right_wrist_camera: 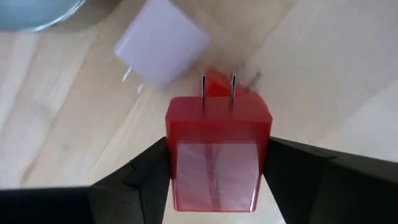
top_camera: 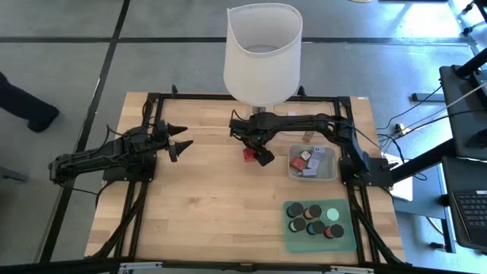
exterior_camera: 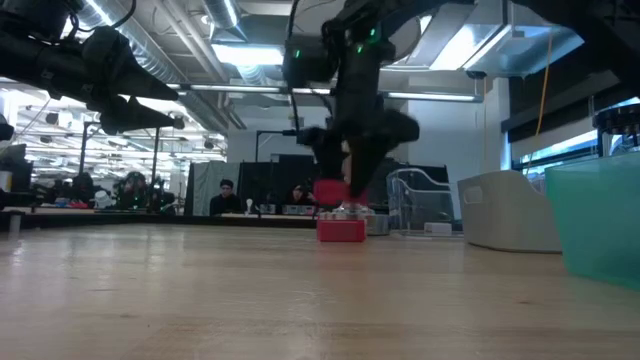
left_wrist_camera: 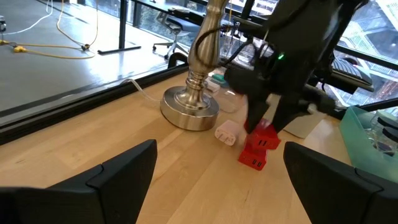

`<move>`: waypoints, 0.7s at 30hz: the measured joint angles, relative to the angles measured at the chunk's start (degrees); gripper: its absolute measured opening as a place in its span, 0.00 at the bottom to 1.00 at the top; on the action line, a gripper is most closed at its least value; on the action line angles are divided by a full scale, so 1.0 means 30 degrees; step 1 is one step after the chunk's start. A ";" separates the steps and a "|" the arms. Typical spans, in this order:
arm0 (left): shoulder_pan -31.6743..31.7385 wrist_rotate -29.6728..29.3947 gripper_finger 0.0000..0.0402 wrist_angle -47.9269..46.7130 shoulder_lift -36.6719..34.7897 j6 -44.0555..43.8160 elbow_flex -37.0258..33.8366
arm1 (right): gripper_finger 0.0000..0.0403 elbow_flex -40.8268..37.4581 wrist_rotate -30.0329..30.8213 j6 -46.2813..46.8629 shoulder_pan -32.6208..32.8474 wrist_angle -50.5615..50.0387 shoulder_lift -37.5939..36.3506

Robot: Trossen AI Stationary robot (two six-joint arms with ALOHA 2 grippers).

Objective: Pick & Place Office items
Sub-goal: Put the red charger adapter into the gray bin

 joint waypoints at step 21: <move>0.0000 0.0000 0.87 0.0007 0.0001 0.0000 0.0000 | 0.52 -0.0231 0.2309 1.2073 0.3970 -0.9499 -0.5238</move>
